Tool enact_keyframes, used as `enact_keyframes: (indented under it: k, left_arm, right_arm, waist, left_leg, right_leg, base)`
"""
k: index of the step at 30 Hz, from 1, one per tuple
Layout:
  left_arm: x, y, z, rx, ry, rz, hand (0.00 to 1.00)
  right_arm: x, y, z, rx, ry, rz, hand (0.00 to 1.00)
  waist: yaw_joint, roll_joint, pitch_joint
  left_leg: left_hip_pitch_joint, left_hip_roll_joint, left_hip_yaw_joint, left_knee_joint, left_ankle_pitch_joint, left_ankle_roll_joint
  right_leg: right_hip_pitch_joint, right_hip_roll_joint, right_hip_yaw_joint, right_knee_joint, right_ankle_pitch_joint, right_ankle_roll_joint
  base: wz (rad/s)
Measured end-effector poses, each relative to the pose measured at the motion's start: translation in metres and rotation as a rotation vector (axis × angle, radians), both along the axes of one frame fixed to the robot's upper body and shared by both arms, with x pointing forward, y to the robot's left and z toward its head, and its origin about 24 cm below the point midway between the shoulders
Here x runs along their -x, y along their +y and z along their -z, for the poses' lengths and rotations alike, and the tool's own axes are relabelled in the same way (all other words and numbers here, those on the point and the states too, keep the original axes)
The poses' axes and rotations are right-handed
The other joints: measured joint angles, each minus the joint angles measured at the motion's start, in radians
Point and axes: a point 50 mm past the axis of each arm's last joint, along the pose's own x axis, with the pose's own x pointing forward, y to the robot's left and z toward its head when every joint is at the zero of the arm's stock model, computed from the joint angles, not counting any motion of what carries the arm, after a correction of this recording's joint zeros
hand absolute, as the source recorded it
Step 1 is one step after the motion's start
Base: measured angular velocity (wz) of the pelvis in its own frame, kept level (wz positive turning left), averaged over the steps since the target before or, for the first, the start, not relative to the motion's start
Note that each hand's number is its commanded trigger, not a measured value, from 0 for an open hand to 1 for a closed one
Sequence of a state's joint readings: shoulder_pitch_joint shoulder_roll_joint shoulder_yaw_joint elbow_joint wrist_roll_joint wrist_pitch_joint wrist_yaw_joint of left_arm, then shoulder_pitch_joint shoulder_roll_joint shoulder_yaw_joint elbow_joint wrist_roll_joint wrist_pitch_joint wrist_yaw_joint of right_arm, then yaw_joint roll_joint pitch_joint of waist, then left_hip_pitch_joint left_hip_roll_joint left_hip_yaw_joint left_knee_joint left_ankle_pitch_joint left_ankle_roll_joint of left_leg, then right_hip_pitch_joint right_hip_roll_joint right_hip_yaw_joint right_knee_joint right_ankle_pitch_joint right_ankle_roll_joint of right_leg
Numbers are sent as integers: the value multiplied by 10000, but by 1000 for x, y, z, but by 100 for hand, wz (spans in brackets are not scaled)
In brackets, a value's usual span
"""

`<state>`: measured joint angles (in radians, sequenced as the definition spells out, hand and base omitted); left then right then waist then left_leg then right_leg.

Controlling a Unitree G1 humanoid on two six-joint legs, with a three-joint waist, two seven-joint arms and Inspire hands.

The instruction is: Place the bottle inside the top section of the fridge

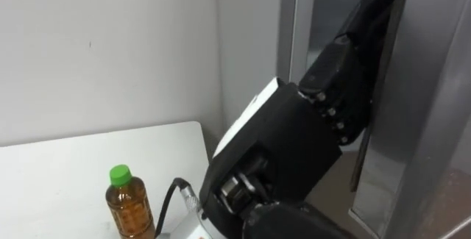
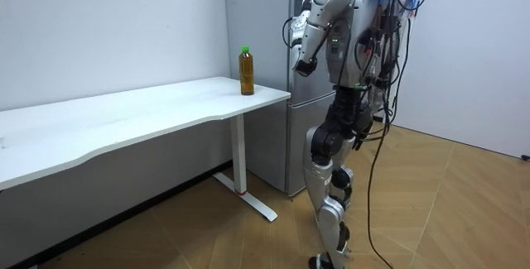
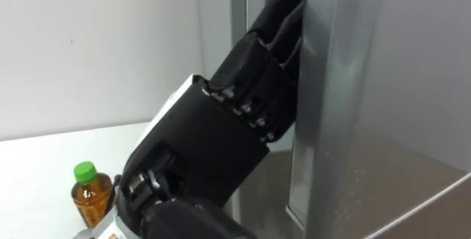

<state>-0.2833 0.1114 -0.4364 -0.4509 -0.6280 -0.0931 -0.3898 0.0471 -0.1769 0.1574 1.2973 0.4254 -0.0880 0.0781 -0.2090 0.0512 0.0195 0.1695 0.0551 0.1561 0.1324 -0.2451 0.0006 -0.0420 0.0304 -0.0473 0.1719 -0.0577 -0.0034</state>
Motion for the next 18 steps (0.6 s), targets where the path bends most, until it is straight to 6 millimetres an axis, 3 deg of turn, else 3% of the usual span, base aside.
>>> enact_keyframes:
  k: [13,18]
  left_arm:
    - [5,-6,2,24,-80,480,0]
    - [7,-9,2,41,-119,632,0]
  right_arm:
    - [-2,0,0,95,-92,-3,0]
    - [-2,0,-1,105,-107,14,0]
  waist:
    - [-36,15,11]
    - [-45,36,15]
  left_leg:
    - [72,-1,102,13,-104,49]
    - [123,10,384,13,-205,87]
  right_leg:
    - [24,13,77,3,-3,42]
    - [-13,54,238,14,24,87]
  base:
    - [-2]
    - [-13]
